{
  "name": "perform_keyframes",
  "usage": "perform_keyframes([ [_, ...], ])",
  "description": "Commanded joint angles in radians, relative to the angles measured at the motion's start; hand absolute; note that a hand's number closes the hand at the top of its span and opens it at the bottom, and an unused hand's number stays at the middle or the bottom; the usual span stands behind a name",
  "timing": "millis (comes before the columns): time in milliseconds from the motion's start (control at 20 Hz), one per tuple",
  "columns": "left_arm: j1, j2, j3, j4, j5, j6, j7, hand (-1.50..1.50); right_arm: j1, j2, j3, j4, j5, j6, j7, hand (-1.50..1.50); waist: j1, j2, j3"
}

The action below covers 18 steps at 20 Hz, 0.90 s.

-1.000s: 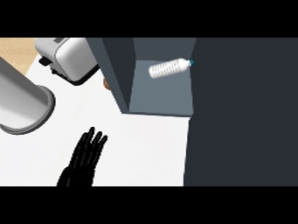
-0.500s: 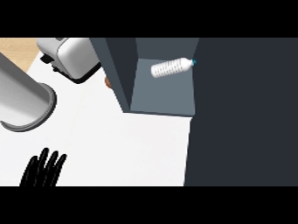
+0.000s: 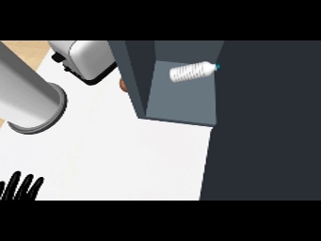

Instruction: Pick up the bottled water, place it into the cabinet and close the cabinet

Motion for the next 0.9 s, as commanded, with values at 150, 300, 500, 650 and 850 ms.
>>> perform_keyframes([
  [150,0.029,0.058,0.05,0.014,0.029,-0.071,-0.027,-1.5,-0.213,-0.036,0.11,-0.039,0.076,0.056,0.22,1.5,0.039,0.006,-0.005],
  [300,0.021,0.069,0.046,0.002,0.01,-0.074,-0.017,-1.5,-0.269,-0.002,0.125,0.005,0.047,0.028,0.254,1.5,0.046,0.011,-0.007],
  [500,0.038,0.101,0.075,0.019,0.025,-0.102,-0.025,-1.5,-0.321,0.038,0.119,0.047,0.003,-0.001,0.291,1.5,0.065,0.019,-0.008],
  [650,0.029,0.114,0.095,-0.002,0.048,-0.122,-0.021,-1.5,-0.345,0.072,0.13,0.078,-0.015,-0.017,0.31,1.5,0.065,0.02,-0.007],
  [850,0.028,0.11,0.098,0.015,0.042,-0.132,-0.028,-1.5,-0.363,0.122,0.094,0.102,-0.047,-0.05,0.325,1.5,0.067,0.03,-0.009],
])
